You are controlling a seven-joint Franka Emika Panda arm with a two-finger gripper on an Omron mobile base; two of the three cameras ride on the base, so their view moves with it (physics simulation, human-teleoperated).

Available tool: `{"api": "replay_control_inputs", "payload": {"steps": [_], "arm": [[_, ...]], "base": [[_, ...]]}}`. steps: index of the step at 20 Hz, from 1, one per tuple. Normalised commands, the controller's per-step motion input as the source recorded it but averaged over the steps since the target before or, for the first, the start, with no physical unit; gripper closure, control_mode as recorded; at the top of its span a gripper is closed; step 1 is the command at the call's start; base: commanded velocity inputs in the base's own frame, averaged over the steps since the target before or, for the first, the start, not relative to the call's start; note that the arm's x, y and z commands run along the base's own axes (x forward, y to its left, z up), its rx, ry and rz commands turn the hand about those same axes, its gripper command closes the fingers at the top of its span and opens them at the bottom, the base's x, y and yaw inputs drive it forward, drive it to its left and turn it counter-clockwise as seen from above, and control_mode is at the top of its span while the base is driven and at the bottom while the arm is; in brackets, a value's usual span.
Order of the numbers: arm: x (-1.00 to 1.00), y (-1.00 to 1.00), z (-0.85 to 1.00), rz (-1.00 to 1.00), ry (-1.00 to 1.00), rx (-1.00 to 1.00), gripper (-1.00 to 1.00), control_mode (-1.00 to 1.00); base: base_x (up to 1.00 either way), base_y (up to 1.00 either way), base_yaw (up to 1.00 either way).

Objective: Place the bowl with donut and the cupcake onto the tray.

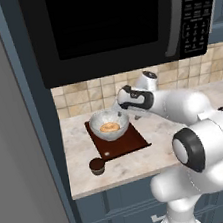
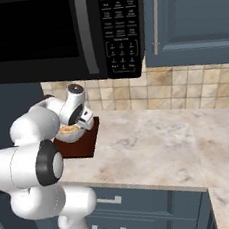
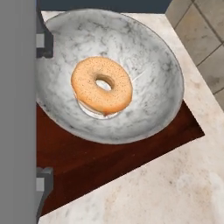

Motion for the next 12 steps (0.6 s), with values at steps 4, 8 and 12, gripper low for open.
{"api": "replay_control_inputs", "payload": {"steps": [4,8,12], "arm": [[-0.52,0.23,0.16,0.17,0.01,-0.06,-1.00,-1.00],[-0.59,0.21,0.12,0.16,0.01,-0.09,-1.00,-1.00],[-0.65,0.15,0.13,0.14,0.00,-0.12,-1.00,-1.00]], "base": [[0.00,0.00,0.00],[0.00,0.00,0.00],[0.00,0.00,0.00]]}}
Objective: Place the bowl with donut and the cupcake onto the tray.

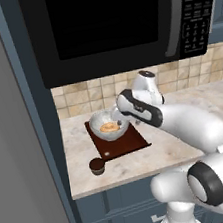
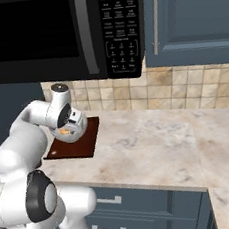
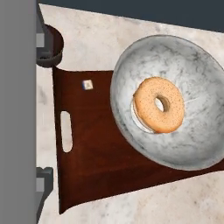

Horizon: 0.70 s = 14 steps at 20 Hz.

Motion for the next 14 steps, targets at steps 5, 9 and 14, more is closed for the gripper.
{"api": "replay_control_inputs", "payload": {"steps": [5,9,14], "arm": [[-0.59,0.22,0.15,0.13,0.00,-0.15,-1.00,-1.00],[-0.46,0.34,0.13,0.14,0.00,-0.13,-1.00,-1.00],[-0.30,0.38,0.09,0.16,0.01,-0.06,-1.00,-1.00]], "base": [[0.00,0.00,0.00],[0.00,0.00,0.00],[0.00,0.00,0.00]]}}
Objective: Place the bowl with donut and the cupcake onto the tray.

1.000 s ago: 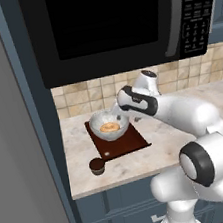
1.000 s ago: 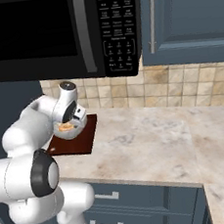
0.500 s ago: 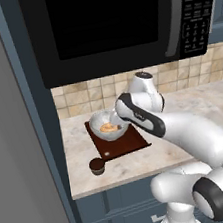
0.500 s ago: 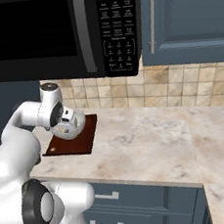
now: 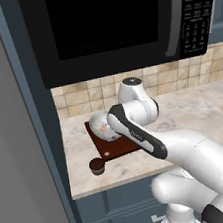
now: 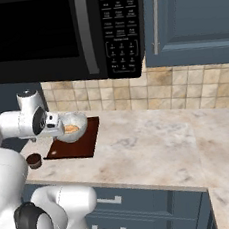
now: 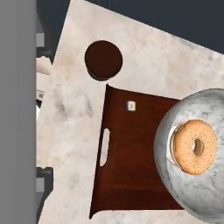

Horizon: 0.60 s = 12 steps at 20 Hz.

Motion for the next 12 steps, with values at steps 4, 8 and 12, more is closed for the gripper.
{"api": "replay_control_inputs", "payload": {"steps": [4,8,12], "arm": [[-0.28,0.34,0.01,0.18,0.03,-0.04,-1.00,-1.00],[-0.28,0.29,0.00,0.18,0.03,-0.05,-1.00,-1.00],[-0.30,0.24,0.00,0.15,0.01,-0.06,-1.00,-1.00]], "base": [[0.00,0.00,0.00],[0.00,0.00,0.00],[0.00,0.00,0.00]]}}
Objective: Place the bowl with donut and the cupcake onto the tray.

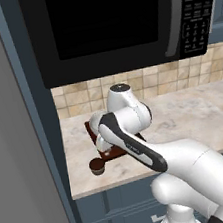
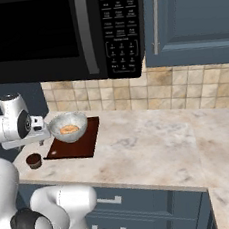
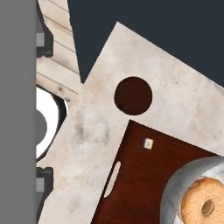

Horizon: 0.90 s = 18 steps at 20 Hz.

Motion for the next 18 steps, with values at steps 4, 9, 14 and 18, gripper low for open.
{"api": "replay_control_inputs", "payload": {"steps": [4,9,14,18], "arm": [[-0.17,0.21,-0.04,0.12,0.00,-0.05,-1.00,-1.00],[-0.10,0.13,-0.15,0.05,-0.04,-0.03,-1.00,-1.00],[0.01,0.05,-0.13,0.00,-0.14,0.00,-1.00,-1.00],[0.00,0.04,-0.09,-0.01,-0.19,0.00,-1.00,-1.00]], "base": [[0.00,0.00,0.00],[0.00,0.00,0.00],[0.00,0.00,0.00],[0.00,0.00,0.00]]}}
